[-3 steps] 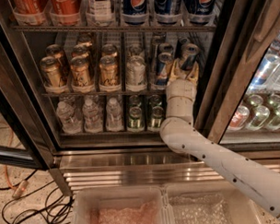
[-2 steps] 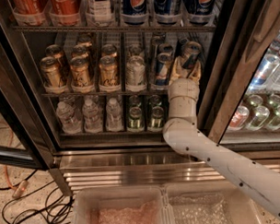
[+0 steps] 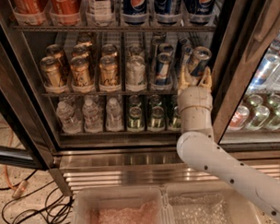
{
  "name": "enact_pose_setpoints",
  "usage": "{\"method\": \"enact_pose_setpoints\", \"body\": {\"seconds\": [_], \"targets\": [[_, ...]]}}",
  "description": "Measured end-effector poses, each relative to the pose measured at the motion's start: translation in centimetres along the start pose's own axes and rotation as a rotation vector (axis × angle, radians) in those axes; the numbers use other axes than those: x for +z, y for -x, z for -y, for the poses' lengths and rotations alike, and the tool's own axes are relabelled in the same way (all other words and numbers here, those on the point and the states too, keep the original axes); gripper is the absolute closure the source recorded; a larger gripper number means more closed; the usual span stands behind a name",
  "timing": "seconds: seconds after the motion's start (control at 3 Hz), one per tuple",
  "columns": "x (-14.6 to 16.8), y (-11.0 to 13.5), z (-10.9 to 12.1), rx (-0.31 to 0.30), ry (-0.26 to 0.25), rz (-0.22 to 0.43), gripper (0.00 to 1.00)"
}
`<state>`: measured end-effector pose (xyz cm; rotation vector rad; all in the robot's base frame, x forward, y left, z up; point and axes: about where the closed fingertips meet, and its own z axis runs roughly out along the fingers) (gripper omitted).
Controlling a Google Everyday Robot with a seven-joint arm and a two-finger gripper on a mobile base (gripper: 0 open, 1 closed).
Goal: Pick redbull can from middle shelf of fridge
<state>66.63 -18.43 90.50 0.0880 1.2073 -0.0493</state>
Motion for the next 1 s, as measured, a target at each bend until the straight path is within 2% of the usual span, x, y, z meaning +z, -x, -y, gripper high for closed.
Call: {"method": "enact_pose_setpoints", "body": {"seconds": [0.33, 0.67, 1.0], "targets": [[-3.7, 1.4, 0.9, -0.031, 0.048, -0.068, 1.00], [-6.9, 3.0, 0.1, -0.003, 0.125, -0.123, 1.00], [-8.7, 4.2, -3.0, 0.080, 0.229, -0.144, 1.00]]}}
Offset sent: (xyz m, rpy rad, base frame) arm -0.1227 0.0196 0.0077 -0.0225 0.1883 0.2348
